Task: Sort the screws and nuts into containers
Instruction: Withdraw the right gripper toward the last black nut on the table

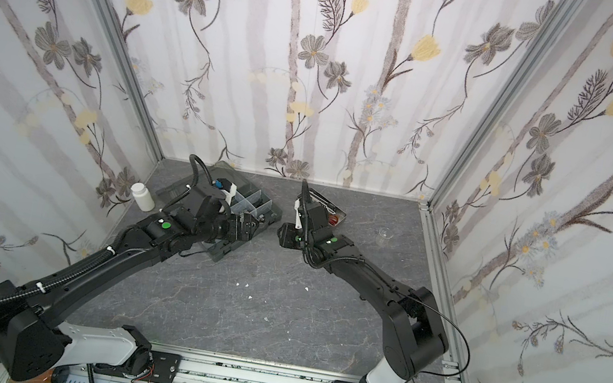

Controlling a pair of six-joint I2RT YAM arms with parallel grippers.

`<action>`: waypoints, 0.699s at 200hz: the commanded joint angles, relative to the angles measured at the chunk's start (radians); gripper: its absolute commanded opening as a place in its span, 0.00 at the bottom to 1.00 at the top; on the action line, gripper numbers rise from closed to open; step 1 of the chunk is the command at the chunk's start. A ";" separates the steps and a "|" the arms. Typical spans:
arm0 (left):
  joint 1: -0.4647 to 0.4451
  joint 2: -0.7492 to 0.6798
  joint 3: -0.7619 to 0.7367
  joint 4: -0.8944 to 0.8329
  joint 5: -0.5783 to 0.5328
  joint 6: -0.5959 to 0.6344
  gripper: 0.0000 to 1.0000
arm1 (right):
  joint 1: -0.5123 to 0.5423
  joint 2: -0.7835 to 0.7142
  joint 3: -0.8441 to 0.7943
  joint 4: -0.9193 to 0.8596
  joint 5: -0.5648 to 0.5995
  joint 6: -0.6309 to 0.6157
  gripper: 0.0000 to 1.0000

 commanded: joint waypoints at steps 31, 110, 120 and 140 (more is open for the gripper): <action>-0.086 0.127 0.067 0.073 -0.055 -0.050 1.00 | -0.055 -0.214 -0.133 -0.171 0.155 -0.060 0.47; -0.162 0.281 0.150 0.094 -0.052 -0.064 1.00 | -0.231 -0.471 -0.294 -0.313 0.186 -0.069 0.47; -0.166 0.294 0.180 0.098 -0.051 -0.065 1.00 | -0.253 -0.487 -0.319 -0.318 0.186 -0.063 0.47; -0.175 0.313 0.187 0.109 -0.048 -0.066 1.00 | -0.298 -0.512 -0.363 -0.321 0.184 -0.050 0.46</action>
